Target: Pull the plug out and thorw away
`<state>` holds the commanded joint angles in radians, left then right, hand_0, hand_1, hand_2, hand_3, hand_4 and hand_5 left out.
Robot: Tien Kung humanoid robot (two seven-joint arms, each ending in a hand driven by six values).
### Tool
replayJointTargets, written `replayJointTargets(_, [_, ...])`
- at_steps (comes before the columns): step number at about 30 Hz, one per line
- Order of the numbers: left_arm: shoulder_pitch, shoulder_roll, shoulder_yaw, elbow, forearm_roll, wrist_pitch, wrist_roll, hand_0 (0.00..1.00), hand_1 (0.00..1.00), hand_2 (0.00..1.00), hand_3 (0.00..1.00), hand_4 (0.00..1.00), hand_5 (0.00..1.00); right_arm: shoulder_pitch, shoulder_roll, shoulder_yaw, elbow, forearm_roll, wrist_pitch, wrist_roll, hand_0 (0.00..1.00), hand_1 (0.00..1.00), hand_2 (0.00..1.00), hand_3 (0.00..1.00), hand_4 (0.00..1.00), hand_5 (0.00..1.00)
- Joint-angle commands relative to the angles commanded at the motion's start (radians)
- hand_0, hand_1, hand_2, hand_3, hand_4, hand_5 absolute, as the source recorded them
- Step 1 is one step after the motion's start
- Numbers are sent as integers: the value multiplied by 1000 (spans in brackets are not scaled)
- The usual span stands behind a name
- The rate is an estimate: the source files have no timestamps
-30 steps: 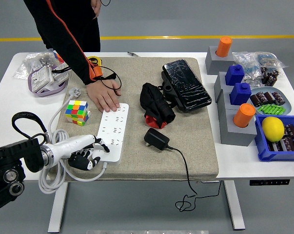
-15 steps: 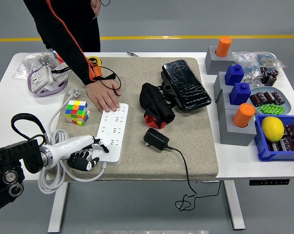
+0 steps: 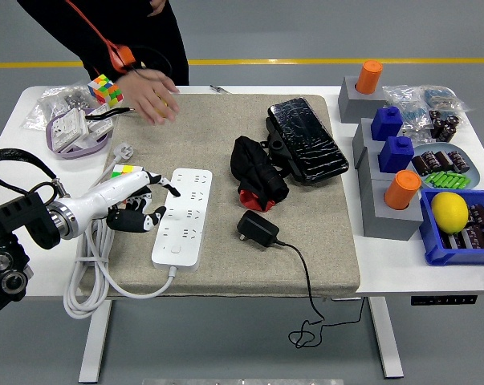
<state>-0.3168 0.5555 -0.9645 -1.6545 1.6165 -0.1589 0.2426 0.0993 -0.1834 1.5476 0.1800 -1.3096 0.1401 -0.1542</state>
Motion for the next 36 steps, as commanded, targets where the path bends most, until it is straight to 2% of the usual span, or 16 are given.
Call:
replayJointTargets(3, [-17,-28,7,51,14,13,-27,84,78,135,671,487,2,4,0,-2,0,1,-1,1,641,677,685,602,998,474])
replayJointTargets(4, [-20,-34,9,64,24,18,-37,225,243,391,636,722,142,4,0,-2,0,2,-1,2,641,677,686,601,998,474])
replayJointTargets(9, [-25,-78,-5,154,62,48,-81,225,243,391,636,722,142,6,2,0,0,0,-1,0,641,677,686,601,998,474])
replayJointTargets(10, [-21,-89,-18,174,72,58,-92,500,701,711,770,971,470,7,1,1,0,0,-1,-1,641,677,686,601,998,474])
replayJointTargets(15, [2,-125,-89,220,95,83,-117,500,701,711,770,971,470,8,0,1,0,0,-1,-1,641,677,686,601,998,474])
replayJointTargets(16, [3,-129,-99,226,96,87,-121,815,890,866,848,998,623,9,0,1,0,0,-1,-1,641,677,685,602,998,475])
replayJointTargets(21, [9,-141,-135,254,76,87,-135,815,890,866,848,998,623,11,0,1,0,2,0,-1,641,677,685,602,998,475])
replayJointTargets(22, [11,-143,-142,259,71,86,-137,926,955,925,947,998,753,12,1,0,0,3,0,-1,641,677,686,602,998,475])
replayJointTargets(27, [45,-161,-206,272,28,97,-143,926,955,925,947,998,753,13,-1,-10,0,8,-1,2,641,677,686,602,998,475])
replayJointTargets(28, [50,-163,-215,273,26,108,-153,814,869,843,864,998,754,13,-1,-11,0,7,-1,1,641,677,686,602,998,475])
replayJointTargets(33, [60,-164,-235,272,29,127,-173,814,869,843,864,998,754,12,-2,-15,0,6,0,-3,641,677,686,602,998,475])
replayJointTargets(34, [62,-165,-239,271,29,129,-174,767,826,801,812,998,715,12,-3,-17,0,7,0,-2,641,677,686,602,998,476])
replayJointTargets(36, [68,-166,-247,269,31,134,-179,767,826,801,812,998,715,14,-4,-22,0,11,0,0,641,677,686,602,998,476])
